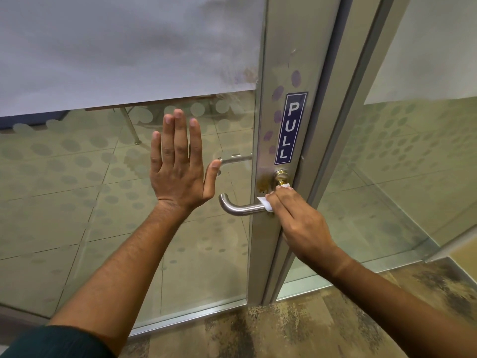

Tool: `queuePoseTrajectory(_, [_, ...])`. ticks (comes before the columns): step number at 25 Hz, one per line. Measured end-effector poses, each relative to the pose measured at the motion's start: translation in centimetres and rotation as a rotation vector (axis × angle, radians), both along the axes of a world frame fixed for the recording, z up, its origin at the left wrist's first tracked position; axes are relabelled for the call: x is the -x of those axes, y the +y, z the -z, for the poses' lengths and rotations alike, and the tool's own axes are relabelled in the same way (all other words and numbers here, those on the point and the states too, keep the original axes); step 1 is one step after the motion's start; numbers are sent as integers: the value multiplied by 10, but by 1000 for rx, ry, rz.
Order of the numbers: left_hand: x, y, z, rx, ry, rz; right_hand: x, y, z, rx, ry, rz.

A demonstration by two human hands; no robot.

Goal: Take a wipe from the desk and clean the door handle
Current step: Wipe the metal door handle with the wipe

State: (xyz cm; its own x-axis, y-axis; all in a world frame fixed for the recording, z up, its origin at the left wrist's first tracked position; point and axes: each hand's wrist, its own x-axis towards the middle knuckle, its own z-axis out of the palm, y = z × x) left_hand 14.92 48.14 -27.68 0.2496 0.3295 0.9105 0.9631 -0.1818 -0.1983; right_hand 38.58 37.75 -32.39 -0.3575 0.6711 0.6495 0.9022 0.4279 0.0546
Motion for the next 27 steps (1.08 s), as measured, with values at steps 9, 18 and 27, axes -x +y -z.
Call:
queuePoseTrajectory(9, [-1, -4, -3, 21, -5, -8, 7, 8, -8, 184, 170, 229])
queuePoseTrajectory(18, [0, -4, -4, 35, 1, -23, 28, 13, -7, 255, 1097, 288])
queuePoseTrajectory(27, [0, -4, -4, 16, 36, -29, 57, -10, -8, 435, 2269, -73])
